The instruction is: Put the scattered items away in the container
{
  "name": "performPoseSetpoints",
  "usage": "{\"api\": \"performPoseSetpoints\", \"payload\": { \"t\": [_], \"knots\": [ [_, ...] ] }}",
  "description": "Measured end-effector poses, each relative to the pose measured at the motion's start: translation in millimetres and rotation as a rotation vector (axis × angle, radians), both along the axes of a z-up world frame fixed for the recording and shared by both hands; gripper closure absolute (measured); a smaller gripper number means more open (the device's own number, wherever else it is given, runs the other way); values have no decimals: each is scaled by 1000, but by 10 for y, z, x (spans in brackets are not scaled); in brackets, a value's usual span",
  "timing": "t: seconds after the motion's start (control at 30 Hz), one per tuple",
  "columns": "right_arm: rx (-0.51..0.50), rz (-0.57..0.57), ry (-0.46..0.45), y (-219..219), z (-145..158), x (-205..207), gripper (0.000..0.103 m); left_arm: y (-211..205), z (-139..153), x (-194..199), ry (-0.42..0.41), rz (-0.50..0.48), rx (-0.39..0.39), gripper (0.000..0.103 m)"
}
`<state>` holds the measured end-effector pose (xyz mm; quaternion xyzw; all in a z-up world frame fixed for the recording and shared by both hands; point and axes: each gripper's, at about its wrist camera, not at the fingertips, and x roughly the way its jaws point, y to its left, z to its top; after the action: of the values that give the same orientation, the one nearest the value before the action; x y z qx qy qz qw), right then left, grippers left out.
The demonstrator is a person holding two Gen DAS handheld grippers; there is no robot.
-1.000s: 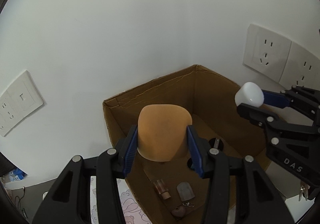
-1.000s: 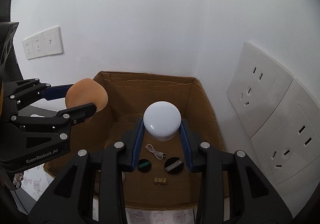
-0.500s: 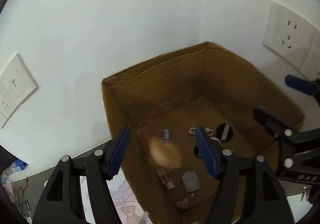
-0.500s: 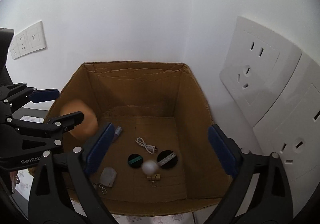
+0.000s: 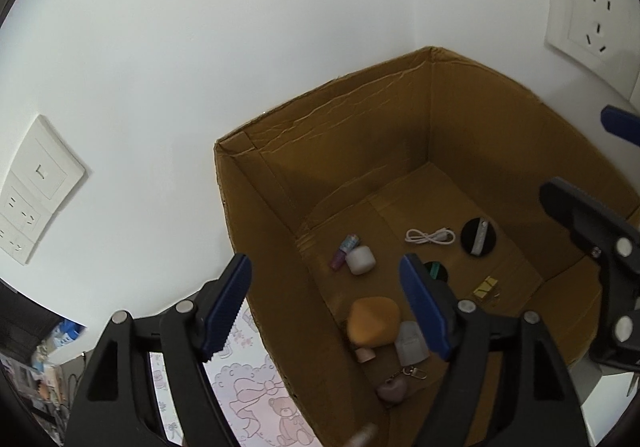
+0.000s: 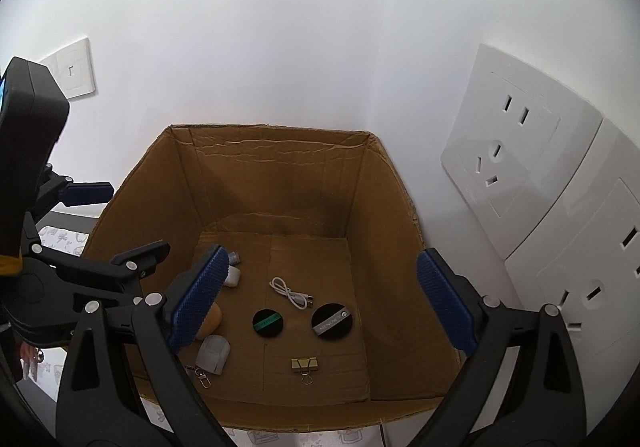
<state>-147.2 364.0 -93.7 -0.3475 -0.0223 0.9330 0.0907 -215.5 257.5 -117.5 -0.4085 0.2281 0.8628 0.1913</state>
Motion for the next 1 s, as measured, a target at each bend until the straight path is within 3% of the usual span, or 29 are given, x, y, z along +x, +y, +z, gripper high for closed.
{"api": "performPoseSetpoints", "payload": {
  "t": [0.33, 0.6, 0.8, 1.0],
  "knots": [
    [0, 2, 2, 22, 37, 29, 7, -7, 65, 7, -9, 4, 29, 28],
    [6, 2, 1, 10, 62, 61, 7, 15, 96, 52, 13, 21, 0, 28],
    [6, -13, -16, 14, 50, 63, 4, -28, 178, 78, 83, 108, -58, 28],
    [-25, -15, -12, -26, 172, 152, 1, -186, 323, 161, 61, 127, -10, 28]
  ]
}}
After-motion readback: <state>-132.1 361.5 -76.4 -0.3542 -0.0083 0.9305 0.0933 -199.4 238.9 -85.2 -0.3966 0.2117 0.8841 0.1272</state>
